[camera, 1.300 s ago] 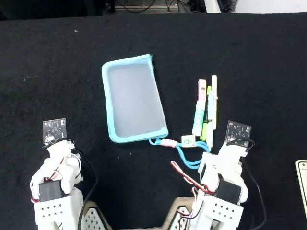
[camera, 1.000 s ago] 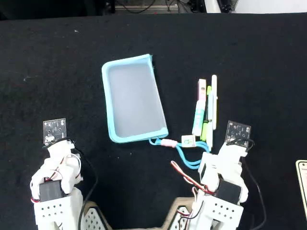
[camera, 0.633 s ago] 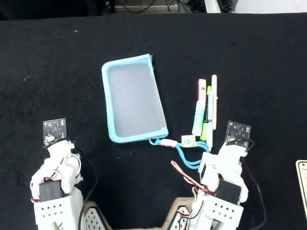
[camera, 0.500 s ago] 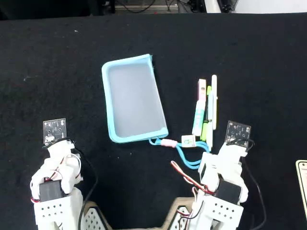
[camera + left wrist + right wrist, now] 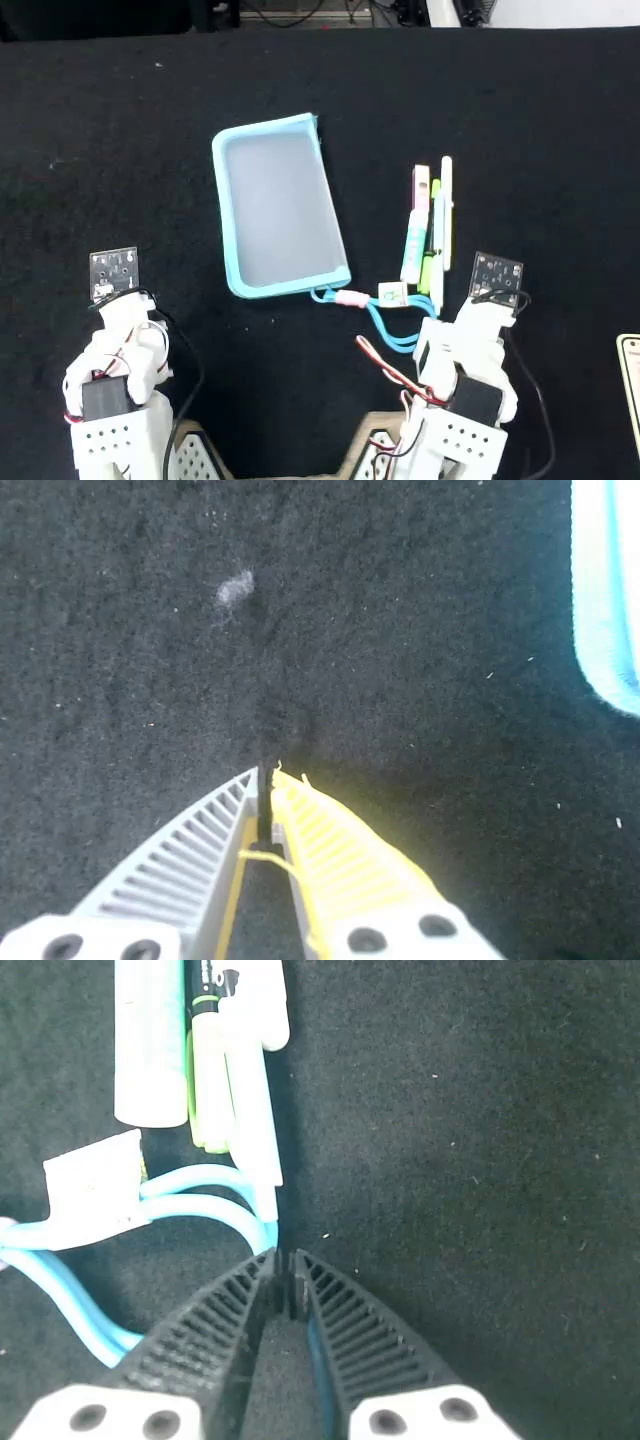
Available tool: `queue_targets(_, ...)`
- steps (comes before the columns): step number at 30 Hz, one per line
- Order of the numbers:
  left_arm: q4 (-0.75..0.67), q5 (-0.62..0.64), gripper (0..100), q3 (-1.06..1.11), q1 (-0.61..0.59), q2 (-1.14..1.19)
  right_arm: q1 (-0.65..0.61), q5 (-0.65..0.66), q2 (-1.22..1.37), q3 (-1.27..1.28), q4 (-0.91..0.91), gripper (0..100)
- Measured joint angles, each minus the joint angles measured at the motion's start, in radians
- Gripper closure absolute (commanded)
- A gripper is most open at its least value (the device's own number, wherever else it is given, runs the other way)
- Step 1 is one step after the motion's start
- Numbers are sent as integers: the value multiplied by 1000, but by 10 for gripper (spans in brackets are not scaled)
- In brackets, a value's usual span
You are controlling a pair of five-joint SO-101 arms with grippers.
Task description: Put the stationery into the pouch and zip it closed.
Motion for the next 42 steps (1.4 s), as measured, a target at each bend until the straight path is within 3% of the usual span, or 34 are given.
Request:
queue_targets(17, 0, 0, 968, 0, 0, 0, -60, 0, 0, 0, -6, 983)
queue_targets(22, -8, -2, 967, 0, -2, 0, -97, 0, 0, 0, -256, 983)
queue_targets(26, -175, -6, 967, 0, -15, 0, -106, 0, 0, 0, -543, 983)
queue_targets(29, -359, -6, 967, 0, -61, 0, -101, 71, 0, -5, -658, 983)
queue_targets(32, -493, -77, 969, 0, -114, 0, -41, 193, 0, -63, -654, 983)
queue_targets(37, -548, -344, 970, 0, -178, 0, -9, 345, 0, -198, -577, 983)
queue_targets(40, -603, -364, 967, 0, -180, 0, -9, 362, 0, -264, -571, 983)
queue_targets(42, -661, -311, 967, -11, -178, 0, -31, 367, 0, -310, -571, 983)
